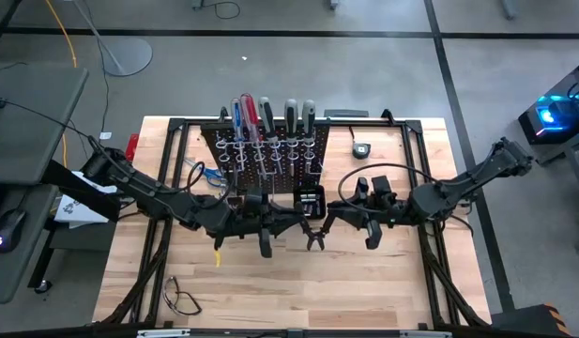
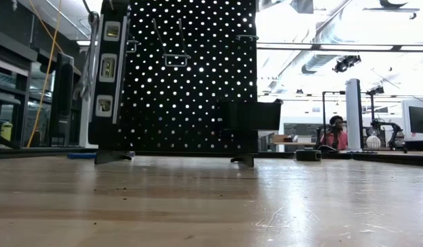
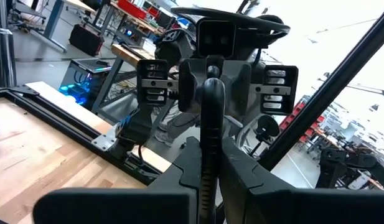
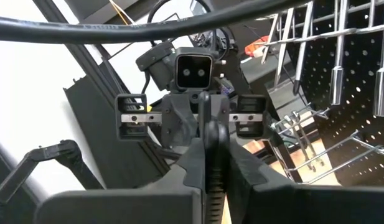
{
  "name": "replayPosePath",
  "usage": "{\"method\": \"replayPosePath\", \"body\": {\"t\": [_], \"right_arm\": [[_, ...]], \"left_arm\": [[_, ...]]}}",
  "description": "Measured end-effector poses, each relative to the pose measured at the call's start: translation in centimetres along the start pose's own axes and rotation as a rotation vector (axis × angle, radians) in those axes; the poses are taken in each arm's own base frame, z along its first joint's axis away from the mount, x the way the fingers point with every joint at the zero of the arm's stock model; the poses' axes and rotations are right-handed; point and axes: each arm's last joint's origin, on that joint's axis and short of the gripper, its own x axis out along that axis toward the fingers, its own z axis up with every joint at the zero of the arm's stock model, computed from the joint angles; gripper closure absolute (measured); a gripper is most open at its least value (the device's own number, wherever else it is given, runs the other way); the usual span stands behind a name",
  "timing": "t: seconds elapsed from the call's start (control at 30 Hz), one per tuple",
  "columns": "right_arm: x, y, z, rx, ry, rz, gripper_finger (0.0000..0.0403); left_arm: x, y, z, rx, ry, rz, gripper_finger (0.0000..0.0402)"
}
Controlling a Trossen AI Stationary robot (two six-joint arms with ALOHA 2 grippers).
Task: Hang tools onto peg board
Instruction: Hang the black pliers on the pegboard
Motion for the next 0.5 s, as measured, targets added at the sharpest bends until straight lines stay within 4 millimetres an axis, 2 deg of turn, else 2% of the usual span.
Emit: {"method": "replayPosePath", "body": {"t": [0.23, 0.33, 0.5], "right_arm": [[-0.1, 0.0, 0.1, -0.005, -0.002, -0.004, 0.0388], [-0.6, -0.3, 0.3, -0.040, 0.015, -0.028, 0.0388], [-2.4, -0.7, 0.9, -0.083, 0.042, -0.116, 0.0388]], "left_arm": [[0.0, 0.0, 0.0, 0.008, 0.007, -0.005, 0.0379], [-0.2, 0.2, 0.0, 0.017, 0.046, 0.002, 0.0335], [-1.8, 0.8, -0.2, 0.007, 0.202, 0.072, 0.0257]]}}
